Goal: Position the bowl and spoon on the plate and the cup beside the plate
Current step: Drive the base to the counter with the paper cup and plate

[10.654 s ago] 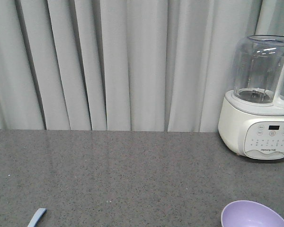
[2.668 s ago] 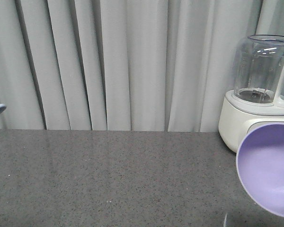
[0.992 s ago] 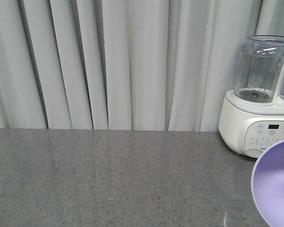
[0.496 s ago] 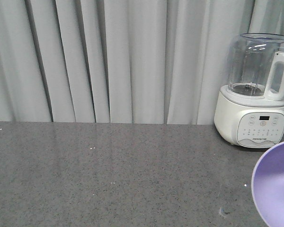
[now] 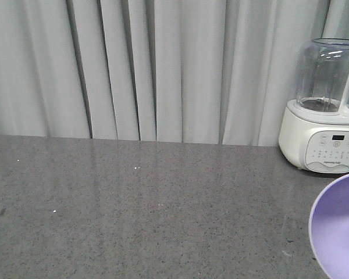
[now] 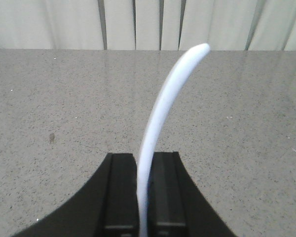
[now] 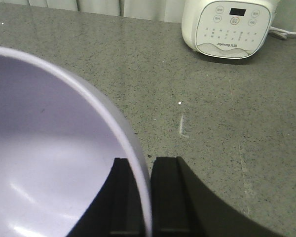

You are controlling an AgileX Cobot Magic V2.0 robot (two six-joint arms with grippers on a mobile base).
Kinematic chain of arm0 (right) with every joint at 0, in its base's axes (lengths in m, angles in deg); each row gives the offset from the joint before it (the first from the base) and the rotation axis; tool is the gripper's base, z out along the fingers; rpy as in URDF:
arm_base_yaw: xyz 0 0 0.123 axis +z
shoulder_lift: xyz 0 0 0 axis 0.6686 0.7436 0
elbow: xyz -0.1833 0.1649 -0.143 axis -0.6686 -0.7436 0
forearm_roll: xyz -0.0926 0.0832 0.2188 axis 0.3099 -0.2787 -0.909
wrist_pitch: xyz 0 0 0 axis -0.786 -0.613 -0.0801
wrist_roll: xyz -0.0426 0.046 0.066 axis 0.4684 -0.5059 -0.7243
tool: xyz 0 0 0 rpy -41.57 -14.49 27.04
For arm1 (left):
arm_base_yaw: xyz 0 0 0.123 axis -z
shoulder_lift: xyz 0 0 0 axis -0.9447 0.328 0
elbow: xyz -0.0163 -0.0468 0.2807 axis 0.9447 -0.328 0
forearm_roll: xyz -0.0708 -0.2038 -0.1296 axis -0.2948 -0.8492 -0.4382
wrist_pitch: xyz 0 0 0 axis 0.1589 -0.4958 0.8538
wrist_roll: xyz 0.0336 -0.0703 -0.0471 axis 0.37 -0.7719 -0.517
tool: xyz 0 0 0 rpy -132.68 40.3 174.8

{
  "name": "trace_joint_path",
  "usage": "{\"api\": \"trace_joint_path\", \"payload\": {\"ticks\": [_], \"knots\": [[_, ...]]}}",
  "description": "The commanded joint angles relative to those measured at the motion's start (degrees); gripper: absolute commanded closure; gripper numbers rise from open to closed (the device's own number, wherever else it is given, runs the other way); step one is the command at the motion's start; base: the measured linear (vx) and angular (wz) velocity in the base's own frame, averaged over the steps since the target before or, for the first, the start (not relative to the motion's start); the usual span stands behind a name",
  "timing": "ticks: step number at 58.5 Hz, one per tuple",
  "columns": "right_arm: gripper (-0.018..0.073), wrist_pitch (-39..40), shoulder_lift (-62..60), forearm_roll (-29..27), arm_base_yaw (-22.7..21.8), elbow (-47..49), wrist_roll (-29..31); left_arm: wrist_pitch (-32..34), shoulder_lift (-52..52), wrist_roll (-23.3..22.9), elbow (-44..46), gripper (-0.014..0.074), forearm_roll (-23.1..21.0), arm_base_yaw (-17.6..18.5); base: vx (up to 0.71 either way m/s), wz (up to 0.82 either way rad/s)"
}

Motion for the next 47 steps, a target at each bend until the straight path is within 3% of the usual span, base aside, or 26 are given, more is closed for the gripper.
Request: {"api": "trace_joint_path", "payload": {"ticks": [1,47], "knots": [[0.0572,4.77,-0.24,-0.28,-0.13,1.59,0.27,4.86,-0.24,-0.30,1.63,0.0596,-0.35,0.14,-0.13,0.08],[0.0571,4.78,-0.24,-0.07,-0.13,1.59,0.27,4.86,-0.24,-0.29,1.63,0.0593,-0.35,0.14,-0.08,-0.07]]}}
